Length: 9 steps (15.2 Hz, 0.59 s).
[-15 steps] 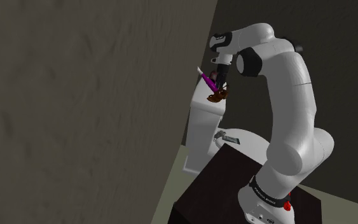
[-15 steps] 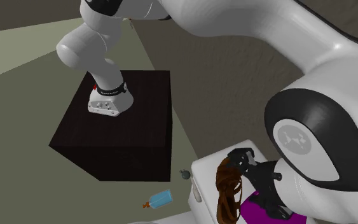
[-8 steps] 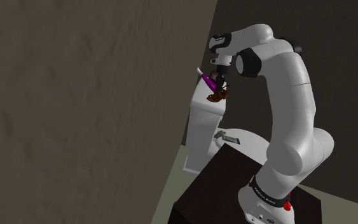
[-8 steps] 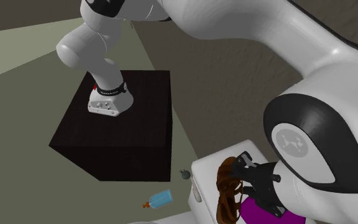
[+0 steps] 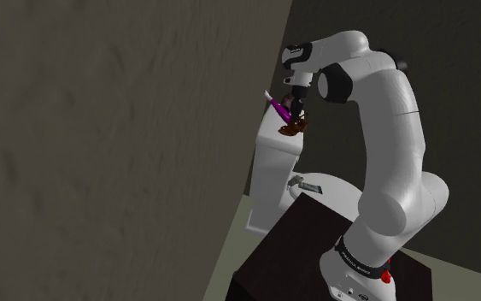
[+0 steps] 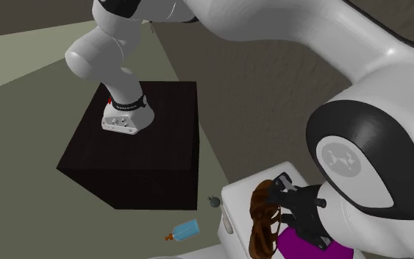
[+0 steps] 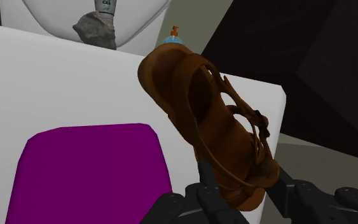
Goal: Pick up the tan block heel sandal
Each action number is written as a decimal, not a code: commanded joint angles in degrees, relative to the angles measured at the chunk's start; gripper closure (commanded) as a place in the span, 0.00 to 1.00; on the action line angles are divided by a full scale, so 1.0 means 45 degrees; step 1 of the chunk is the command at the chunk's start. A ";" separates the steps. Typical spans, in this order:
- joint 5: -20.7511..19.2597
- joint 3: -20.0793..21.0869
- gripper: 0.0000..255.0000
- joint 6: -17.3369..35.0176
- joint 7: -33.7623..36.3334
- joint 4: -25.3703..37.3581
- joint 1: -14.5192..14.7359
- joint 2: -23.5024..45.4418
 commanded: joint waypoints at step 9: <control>-0.0095 -0.0057 1.00 -0.1608 0.0187 0.1561 -0.0313 -0.0146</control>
